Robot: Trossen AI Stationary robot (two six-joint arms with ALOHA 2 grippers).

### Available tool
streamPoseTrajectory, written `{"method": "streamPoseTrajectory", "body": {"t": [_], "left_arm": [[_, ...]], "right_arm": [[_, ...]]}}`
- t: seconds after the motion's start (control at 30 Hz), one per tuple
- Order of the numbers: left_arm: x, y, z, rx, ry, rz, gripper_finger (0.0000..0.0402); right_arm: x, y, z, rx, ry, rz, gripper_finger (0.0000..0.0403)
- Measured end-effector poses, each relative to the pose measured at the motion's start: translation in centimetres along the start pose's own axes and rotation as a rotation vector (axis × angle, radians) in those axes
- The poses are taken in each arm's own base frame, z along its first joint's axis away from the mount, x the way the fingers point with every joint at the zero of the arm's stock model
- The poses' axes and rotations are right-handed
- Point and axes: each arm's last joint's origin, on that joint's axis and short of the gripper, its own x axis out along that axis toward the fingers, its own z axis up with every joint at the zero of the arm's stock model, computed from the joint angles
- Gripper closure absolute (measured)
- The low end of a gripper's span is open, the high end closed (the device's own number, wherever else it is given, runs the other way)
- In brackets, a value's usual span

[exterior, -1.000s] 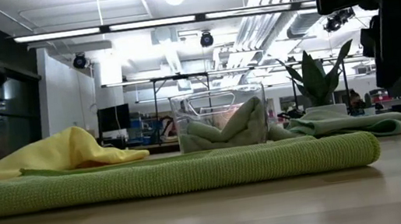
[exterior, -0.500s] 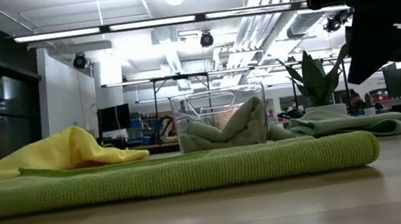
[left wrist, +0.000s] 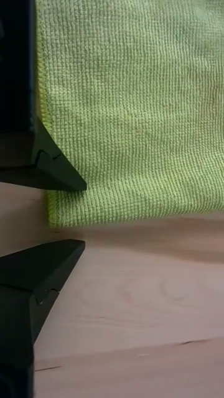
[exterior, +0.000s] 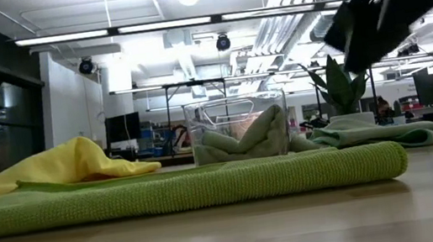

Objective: Fold microfiber towels
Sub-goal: Fold the green towel

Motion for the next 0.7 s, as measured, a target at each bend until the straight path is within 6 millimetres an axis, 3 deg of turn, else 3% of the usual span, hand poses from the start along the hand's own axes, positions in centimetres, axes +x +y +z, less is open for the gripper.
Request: {"method": "streamPoseTrajectory", "body": {"t": [0.33, 0.7], "left_arm": [[0.0, 0.0, 0.0, -0.012, 0.0, 0.002, 0.027], [0.0, 0.0, -0.1, -0.011, 0.004, 0.002, 0.027]], "right_arm": [[5.4, 0.7, 0.8, -0.224, 0.219, -0.097, 0.0217], [5.9, 0.5, 0.6, -0.213, 0.305, -0.178, 0.0269]]}}
